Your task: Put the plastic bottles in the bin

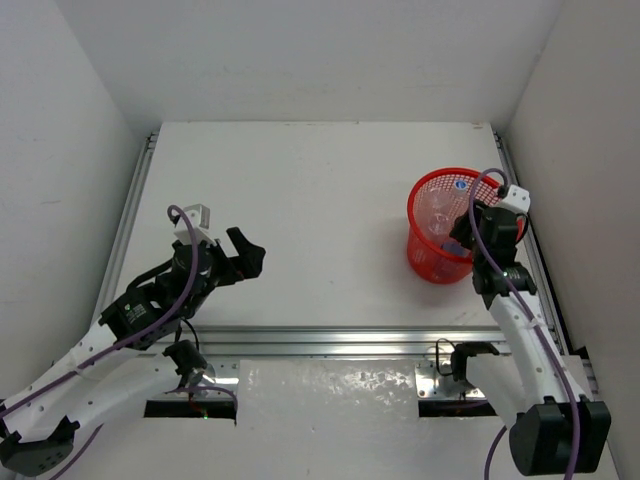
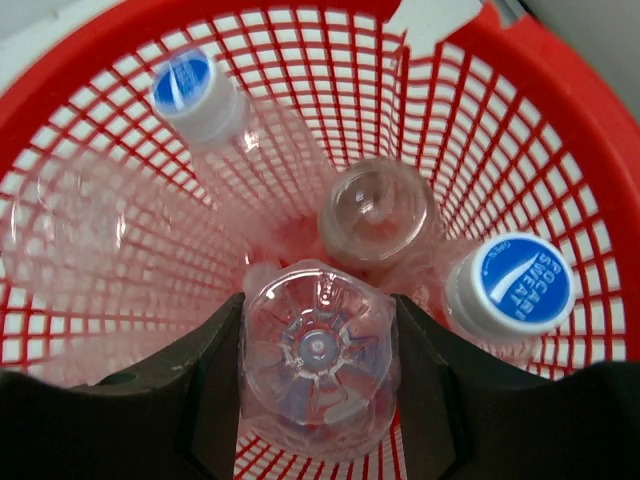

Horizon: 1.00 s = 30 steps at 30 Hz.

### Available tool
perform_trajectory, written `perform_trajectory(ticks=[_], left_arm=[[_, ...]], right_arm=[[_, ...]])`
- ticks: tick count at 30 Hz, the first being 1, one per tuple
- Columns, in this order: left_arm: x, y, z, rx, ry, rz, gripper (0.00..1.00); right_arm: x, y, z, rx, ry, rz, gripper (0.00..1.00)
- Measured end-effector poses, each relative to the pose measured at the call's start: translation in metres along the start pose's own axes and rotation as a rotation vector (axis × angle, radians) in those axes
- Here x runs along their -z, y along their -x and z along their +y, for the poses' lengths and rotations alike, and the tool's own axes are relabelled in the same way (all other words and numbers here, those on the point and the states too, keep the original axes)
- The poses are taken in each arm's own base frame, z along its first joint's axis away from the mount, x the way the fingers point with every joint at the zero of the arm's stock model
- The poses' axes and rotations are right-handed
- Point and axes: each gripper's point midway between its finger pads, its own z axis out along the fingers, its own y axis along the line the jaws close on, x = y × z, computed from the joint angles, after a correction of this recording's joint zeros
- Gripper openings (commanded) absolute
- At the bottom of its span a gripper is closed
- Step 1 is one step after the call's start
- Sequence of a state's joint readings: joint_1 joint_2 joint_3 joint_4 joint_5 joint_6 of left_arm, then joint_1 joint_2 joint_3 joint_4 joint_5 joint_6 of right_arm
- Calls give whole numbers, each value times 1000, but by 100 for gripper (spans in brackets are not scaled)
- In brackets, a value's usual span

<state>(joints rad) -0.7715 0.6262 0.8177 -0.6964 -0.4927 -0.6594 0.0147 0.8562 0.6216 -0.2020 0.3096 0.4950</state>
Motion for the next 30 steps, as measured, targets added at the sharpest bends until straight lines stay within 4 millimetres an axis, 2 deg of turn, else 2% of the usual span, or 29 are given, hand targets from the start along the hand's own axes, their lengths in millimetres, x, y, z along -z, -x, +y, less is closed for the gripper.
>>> perform_trajectory(ticks=[2, 4, 5, 6, 8, 9, 12, 13, 18, 21, 24, 27, 30], left_arm=[[0, 0, 0, 0, 0, 1, 100], [0, 0, 0, -1, 1, 1, 100], [0, 0, 0, -1, 1, 1, 100], [-1, -1, 0, -1, 2, 2, 100], [-2, -2, 0, -5, 6, 6, 100], [-3, -2, 0, -7, 9, 10, 100], [-6, -6, 1, -15, 23, 22, 100], [-8, -7, 1, -16, 29, 25, 100], [-21, -14, 7, -25, 103, 47, 100], [-32, -11, 7, -23, 161, 49, 100], [-52, 4, 6, -4, 220, 58, 100], [-69, 25, 24, 41, 301, 34, 100], [-68, 47, 42, 62, 369, -14, 100]], right_arm=[[-5, -3, 2, -7, 18, -25, 7], [-6, -2, 4, -8, 29, -41, 21], [-7, -2, 4, -9, 33, -42, 37], [-7, -2, 5, -6, 38, -41, 59], [-6, -1, 7, 0, 45, -36, 68], [-5, 0, 8, 1, 48, -27, 77], [0, 5, 12, 10, 60, 3, 90], [3, 11, 14, 10, 60, 3, 99], [25, 61, 25, 4, 83, -57, 99], [43, 86, 32, 8, 112, -82, 99], [66, 96, 43, 38, 180, -77, 99], [96, 93, 54, 76, 283, -64, 99], [135, 93, 55, 114, 366, -69, 99]])
